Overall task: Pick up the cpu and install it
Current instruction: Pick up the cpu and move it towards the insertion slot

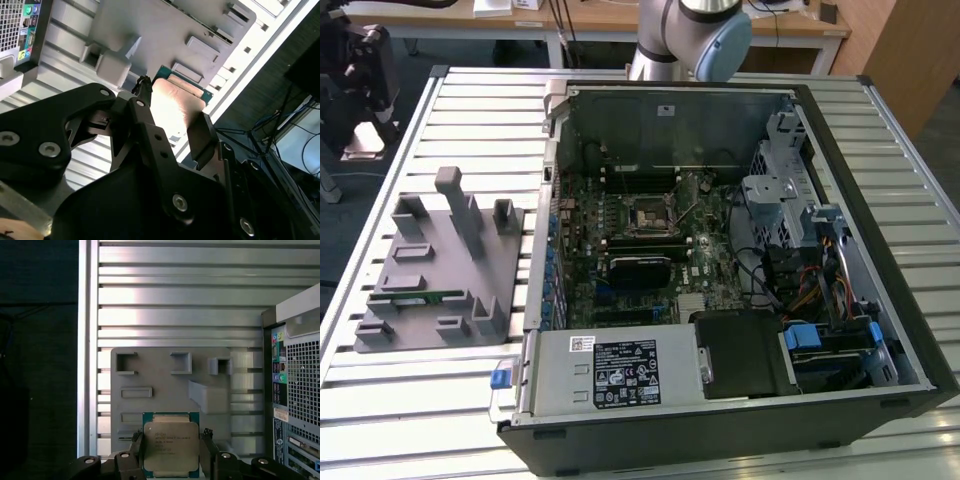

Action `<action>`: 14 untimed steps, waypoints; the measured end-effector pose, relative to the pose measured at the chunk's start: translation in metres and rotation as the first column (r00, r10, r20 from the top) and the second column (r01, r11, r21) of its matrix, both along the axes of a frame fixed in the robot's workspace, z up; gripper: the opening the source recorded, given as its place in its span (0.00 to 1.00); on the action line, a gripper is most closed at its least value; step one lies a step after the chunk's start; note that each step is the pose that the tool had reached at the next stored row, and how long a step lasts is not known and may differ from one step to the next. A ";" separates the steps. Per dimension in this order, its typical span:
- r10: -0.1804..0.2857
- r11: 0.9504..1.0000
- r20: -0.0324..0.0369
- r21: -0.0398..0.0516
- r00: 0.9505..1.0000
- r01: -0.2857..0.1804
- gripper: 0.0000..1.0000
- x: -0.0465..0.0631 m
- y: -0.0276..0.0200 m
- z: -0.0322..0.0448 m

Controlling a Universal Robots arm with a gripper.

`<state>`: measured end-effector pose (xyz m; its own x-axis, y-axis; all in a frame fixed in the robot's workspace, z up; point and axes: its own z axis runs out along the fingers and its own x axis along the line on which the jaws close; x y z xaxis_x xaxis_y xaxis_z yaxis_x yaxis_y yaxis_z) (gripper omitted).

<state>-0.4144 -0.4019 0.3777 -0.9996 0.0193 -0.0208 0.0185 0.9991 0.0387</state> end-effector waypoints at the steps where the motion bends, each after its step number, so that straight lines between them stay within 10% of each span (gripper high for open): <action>1: 0.000 1.000 0.000 0.000 1.000 0.000 0.53 0.003 0.0000 0.0000; 14: 0.000 1.000 0.000 0.000 1.000 0.000 0.53 0.044 0.0000 0.0000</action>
